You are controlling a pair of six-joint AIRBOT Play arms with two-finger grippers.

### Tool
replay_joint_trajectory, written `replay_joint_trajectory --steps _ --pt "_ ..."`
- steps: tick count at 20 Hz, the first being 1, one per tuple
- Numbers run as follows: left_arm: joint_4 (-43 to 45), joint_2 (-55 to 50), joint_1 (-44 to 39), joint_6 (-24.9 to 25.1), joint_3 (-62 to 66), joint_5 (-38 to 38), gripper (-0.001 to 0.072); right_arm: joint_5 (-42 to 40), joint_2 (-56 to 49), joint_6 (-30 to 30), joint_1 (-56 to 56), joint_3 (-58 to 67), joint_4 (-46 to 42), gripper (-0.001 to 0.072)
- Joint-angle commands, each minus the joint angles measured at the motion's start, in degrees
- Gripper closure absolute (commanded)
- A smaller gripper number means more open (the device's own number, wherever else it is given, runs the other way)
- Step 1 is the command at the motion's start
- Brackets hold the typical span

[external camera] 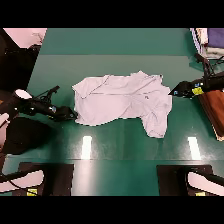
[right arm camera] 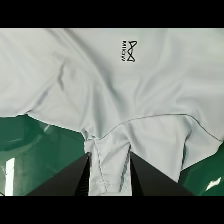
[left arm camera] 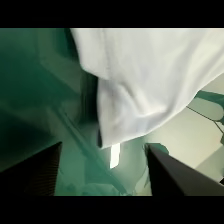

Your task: Fold the shirts.

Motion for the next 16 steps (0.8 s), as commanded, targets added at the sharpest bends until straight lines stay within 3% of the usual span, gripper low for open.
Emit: replay_joint_trajectory --steps 1,3,5,6,7,12,14,16 --pt "-0.61 0.00 -4.42 1.27 -2.73 6.27 0.0104 -0.70 2.40 -0.35 -0.02 -1.51 1.40 0.0429" --pt "-0.44 -0.07 -6.80 -0.59 -2.71 8.04 0.0138 -0.70 3.34 -0.35 -0.02 -1.53 1.38 0.0430" --pt "-0.48 -0.07 -7.69 -0.94 -2.71 7.82 0.0501 -0.72 4.13 -0.35 -0.31 -1.53 1.29 0.0429" --pt "-0.52 -0.07 -7.67 -0.96 -2.71 7.17 0.0610 -0.52 4.37 -0.35 -0.92 -1.53 1.27 0.0429" --pt "-0.50 -0.07 -7.67 -0.96 -2.69 6.67 0.0669 -0.07 4.44 -0.31 -1.92 -1.53 1.33 0.0429" --pt "0.61 1.27 -7.50 -0.98 3.39 -0.24 0.0686 1.64 4.42 -0.31 -9.88 -6.19 0.79 0.0424" --pt "0.87 3.78 -7.50 -1.88 6.97 -0.50 0.0686 -0.48 3.96 -0.35 -12.81 -11.96 0.87 0.0262" --pt "0.94 6.21 -7.52 -1.86 10.05 -0.28 0.0686 -4.17 1.38 -0.35 -14.45 -16.09 1.07 0.0233"
